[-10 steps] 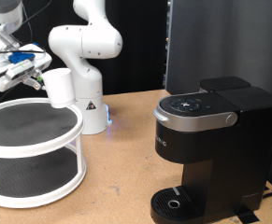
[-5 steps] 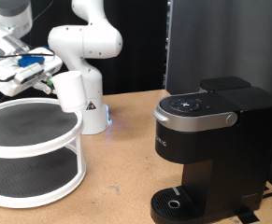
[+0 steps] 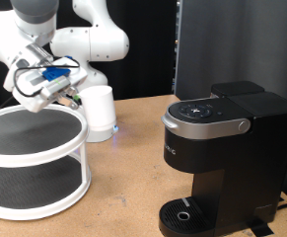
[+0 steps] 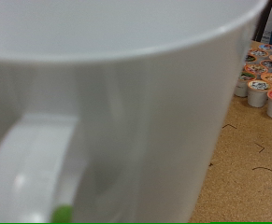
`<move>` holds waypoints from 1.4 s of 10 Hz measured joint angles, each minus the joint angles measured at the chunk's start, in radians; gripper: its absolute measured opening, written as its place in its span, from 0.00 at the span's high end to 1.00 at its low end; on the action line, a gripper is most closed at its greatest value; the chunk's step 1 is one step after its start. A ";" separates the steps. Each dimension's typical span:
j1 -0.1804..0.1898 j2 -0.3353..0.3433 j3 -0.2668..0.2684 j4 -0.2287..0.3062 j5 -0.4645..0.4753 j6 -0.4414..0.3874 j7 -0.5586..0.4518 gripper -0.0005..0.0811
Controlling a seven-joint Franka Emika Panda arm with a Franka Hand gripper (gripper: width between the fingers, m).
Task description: Make a cup of coffee with the keurig machine
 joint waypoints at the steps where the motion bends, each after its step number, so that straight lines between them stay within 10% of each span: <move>1: 0.020 0.011 0.018 0.000 0.031 0.014 -0.002 0.91; 14: 0.064 0.079 0.112 0.001 0.109 0.121 -0.012 0.91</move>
